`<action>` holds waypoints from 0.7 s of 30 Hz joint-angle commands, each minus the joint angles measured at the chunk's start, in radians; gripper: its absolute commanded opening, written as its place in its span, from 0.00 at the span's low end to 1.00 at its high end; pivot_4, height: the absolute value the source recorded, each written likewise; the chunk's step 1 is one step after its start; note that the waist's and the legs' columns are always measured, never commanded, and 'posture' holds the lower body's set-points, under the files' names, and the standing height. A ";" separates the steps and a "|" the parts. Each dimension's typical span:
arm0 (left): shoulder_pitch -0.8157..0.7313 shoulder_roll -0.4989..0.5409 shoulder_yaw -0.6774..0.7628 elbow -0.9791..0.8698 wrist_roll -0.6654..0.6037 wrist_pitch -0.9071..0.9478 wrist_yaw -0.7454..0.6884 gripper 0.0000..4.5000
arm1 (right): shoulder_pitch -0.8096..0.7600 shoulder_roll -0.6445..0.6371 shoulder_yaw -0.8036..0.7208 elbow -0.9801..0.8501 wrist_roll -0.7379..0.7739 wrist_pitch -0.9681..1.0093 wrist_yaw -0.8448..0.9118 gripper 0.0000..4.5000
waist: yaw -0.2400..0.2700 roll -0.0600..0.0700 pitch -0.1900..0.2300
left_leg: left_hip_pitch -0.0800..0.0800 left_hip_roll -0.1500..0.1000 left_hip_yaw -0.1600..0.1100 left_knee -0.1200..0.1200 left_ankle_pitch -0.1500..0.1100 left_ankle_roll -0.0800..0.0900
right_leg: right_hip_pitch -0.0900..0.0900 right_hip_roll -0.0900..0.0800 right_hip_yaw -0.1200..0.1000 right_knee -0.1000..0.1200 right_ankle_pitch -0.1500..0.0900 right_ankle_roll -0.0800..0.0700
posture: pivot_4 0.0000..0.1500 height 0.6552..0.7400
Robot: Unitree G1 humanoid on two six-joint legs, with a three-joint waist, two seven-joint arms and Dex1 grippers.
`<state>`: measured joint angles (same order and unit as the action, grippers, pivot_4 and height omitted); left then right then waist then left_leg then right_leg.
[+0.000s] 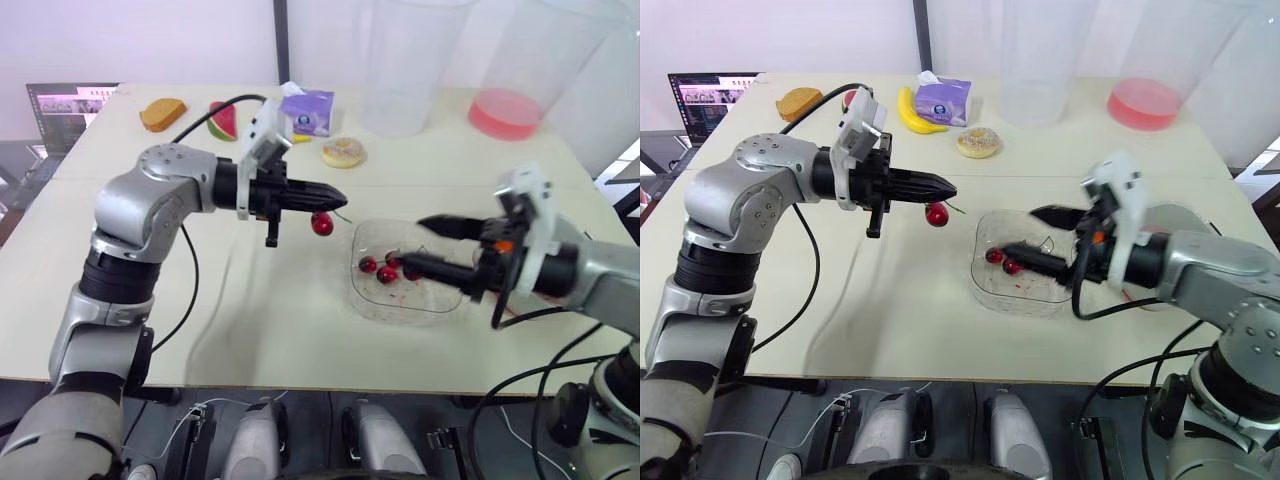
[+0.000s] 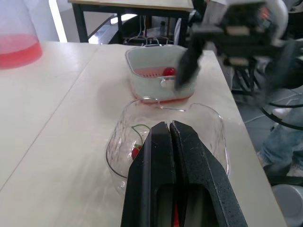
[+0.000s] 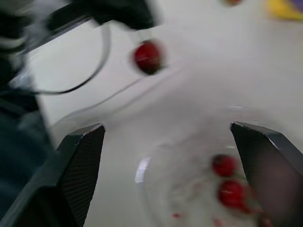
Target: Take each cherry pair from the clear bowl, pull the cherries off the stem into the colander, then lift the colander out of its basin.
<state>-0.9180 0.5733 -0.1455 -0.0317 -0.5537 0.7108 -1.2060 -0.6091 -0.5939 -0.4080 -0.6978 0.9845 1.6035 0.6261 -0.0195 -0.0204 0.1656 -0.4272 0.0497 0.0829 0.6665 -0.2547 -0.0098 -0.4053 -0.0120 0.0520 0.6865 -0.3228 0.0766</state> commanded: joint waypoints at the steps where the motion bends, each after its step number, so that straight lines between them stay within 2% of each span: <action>1: -0.036 -0.009 0.007 -0.009 -0.005 -0.020 -0.019 0.00 | -0.114 0.053 0.162 0.111 -0.058 -0.067 -0.065 0.99 | -0.003 0.000 0.000 | 0.000 0.000 0.000 0.000 0.000 0.000 | 0.000 0.000 0.000 0.000 0.000 0.000 | 1.00 1.00; 7: -0.036 -0.017 0.010 -0.009 -0.006 -0.015 -0.022 0.00 | -0.215 0.082 0.332 0.254 -0.154 -0.203 -0.089 0.99 | 0.003 0.000 0.000 | -0.003 0.000 0.000 -0.001 0.000 0.000 | -0.003 0.000 0.000 0.000 0.000 0.000 | 1.00 1.00; 21: -0.042 -0.030 0.011 -0.006 -0.006 -0.010 -0.008 0.00 | -0.262 0.125 0.410 0.311 -0.171 -0.286 -0.095 0.99 | 0.002 0.000 0.000 | -0.003 0.000 0.000 0.000 0.000 0.000 | -0.003 0.000 0.000 0.000 0.000 0.000 | 1.00 1.00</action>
<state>-0.9360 0.5445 -0.1518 -0.0217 -0.5540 0.7091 -1.2171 -0.8454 -0.4711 0.0126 -0.3762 0.8119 1.3402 0.5328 -0.0176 -0.0204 0.1656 -0.4306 0.0502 0.0831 0.6670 -0.2547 -0.0096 -0.4086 -0.0122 0.0518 0.6870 -0.3228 0.0765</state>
